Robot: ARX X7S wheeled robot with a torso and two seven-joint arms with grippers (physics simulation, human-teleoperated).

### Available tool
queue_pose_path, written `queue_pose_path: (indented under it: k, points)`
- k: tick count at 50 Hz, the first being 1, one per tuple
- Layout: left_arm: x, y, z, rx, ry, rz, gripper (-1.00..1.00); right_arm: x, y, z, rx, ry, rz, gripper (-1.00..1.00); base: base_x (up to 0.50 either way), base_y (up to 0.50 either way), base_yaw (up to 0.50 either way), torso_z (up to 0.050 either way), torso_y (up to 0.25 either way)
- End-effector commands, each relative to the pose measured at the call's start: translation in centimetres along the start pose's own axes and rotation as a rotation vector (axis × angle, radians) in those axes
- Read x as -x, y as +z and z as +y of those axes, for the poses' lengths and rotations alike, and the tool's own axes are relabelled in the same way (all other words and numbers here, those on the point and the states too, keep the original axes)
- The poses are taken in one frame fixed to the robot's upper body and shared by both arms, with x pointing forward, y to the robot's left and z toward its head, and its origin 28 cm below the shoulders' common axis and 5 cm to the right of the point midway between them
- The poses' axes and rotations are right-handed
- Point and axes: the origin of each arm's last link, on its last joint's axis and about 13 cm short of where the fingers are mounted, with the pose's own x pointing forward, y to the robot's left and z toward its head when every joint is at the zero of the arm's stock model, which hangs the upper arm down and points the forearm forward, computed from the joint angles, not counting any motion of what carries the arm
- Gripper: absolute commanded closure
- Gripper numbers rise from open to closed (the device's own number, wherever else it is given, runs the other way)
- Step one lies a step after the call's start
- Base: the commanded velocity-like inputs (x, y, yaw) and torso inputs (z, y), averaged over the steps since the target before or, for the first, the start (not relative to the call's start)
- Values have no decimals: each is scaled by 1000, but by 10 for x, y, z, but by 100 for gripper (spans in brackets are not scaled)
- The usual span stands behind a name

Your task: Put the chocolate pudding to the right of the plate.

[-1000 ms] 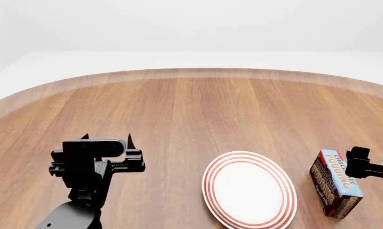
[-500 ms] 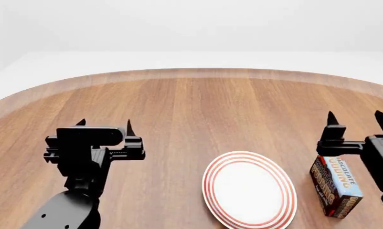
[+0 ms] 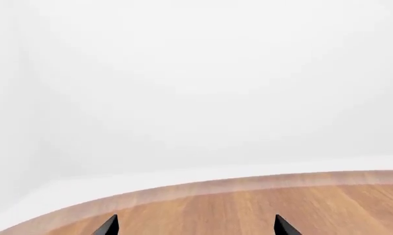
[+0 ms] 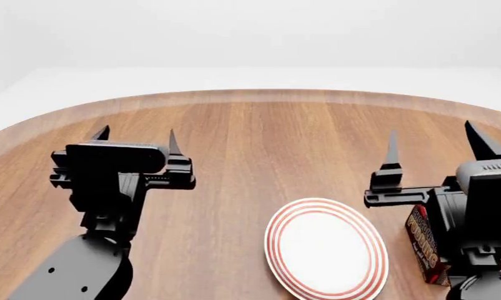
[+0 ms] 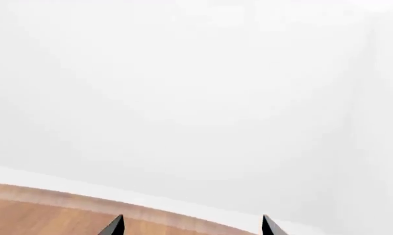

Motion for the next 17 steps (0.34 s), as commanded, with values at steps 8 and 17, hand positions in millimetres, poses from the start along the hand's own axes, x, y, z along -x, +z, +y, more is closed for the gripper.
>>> queue_pose_path:
  k: [8, 17]
  points:
    - [0, 25, -9, -27, -29, -130, -100, -4, 26, 24, 68, 29, -184, -100, 0, 0, 0, 0, 0]
    - [0, 34, -7, -35, -25, -179, -100, -9, 32, 26, 53, 34, -202, -100, 0, 0, 0, 0, 0]
